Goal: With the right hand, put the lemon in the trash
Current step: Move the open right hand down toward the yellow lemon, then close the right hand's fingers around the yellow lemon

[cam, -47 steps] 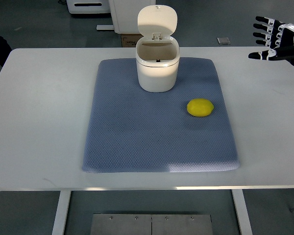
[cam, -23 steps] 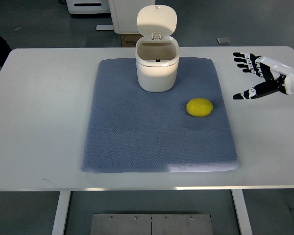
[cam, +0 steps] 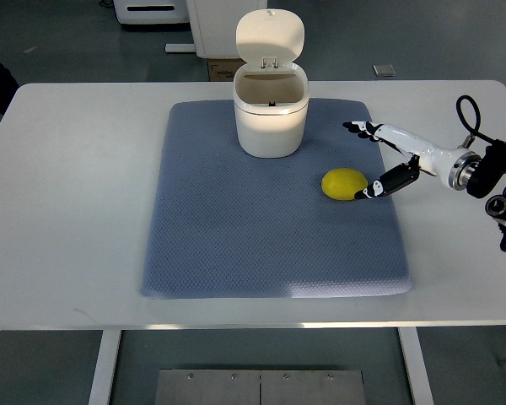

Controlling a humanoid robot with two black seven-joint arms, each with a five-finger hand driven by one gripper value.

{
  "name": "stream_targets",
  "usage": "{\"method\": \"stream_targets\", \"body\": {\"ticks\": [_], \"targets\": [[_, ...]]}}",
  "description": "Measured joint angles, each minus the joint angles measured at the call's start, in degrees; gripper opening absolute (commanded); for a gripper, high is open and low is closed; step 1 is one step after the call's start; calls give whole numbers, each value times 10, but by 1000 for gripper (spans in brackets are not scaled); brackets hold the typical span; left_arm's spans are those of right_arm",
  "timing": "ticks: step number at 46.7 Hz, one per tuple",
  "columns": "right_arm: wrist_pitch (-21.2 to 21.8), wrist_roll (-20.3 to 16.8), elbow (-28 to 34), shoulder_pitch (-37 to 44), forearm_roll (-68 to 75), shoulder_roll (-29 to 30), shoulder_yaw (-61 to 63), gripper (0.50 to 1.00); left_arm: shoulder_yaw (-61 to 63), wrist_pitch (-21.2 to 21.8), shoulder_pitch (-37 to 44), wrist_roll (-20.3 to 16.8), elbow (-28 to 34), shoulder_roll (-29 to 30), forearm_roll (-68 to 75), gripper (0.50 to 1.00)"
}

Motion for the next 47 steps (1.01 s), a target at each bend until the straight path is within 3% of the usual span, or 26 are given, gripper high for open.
{"method": "stream_targets", "body": {"ticks": [24,33,47], "targets": [[-23,-1,-66,21,0,77,-90,935,0,0,0,0,0,0,0,1000],[-25,-4,-68,21,1,78,-96,816,0,0,0,1,0,0,0,1000],[-25,-10,-69,19,5,79,-96,759,0,0,0,0,0,0,0,1000]]}}
